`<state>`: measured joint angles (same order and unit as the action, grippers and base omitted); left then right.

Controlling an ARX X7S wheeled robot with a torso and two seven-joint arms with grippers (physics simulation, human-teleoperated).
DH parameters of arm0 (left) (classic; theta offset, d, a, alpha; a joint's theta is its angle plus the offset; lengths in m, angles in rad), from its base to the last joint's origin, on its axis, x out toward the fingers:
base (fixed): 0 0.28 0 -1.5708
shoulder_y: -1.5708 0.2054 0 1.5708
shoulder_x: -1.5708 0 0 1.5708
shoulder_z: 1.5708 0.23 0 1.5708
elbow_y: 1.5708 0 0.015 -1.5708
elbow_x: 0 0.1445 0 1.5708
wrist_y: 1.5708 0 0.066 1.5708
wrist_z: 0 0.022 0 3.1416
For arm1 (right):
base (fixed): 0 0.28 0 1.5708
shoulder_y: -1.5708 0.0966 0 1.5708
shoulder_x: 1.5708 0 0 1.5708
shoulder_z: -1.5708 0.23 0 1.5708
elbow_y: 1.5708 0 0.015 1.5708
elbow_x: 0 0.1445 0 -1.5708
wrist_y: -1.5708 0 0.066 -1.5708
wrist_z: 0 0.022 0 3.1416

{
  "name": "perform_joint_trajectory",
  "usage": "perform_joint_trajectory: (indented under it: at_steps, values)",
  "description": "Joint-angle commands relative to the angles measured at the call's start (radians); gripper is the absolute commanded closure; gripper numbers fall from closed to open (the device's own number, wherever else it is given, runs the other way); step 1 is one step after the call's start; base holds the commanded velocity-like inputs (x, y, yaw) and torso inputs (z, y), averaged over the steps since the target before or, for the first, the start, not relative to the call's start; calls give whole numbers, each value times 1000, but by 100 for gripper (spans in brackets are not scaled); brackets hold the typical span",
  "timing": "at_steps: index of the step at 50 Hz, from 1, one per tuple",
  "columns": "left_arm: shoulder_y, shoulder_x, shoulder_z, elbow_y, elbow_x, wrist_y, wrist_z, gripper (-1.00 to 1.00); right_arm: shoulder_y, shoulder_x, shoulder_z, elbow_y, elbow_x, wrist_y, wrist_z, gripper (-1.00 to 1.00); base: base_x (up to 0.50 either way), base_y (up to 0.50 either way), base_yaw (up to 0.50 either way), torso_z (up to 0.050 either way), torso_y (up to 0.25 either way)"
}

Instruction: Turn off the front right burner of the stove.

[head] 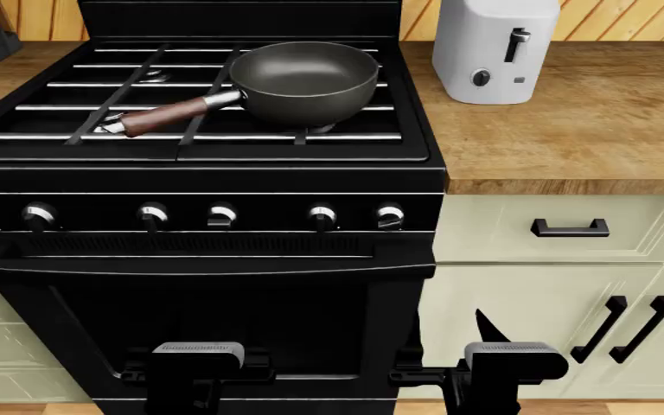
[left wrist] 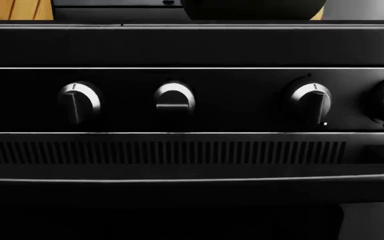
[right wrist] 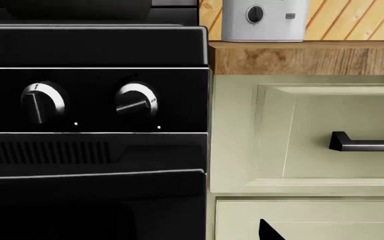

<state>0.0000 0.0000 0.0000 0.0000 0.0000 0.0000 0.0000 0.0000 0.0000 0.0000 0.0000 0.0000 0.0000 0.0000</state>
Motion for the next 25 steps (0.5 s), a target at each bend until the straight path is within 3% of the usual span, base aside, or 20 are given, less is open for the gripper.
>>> perform_joint_trajectory:
  at_steps: [1, 10, 25]
  values:
    - [0, -10, 11, 0, -10, 0, -11, -100, 2, 15, -23, -10, 13, 14, 21, -100, 0, 0, 0, 0, 0]
    - [-1, -45, 46, 24, -44, -21, -27, -100, -7, 41, -58, -149, 68, 147, 53, -100, 0, 0, 0, 0, 0]
    - [-5, -68, 73, 62, -72, -94, -66, -100, -10, 74, -72, -224, 113, 203, 79, -100, 0, 0, 0, -49, 3]
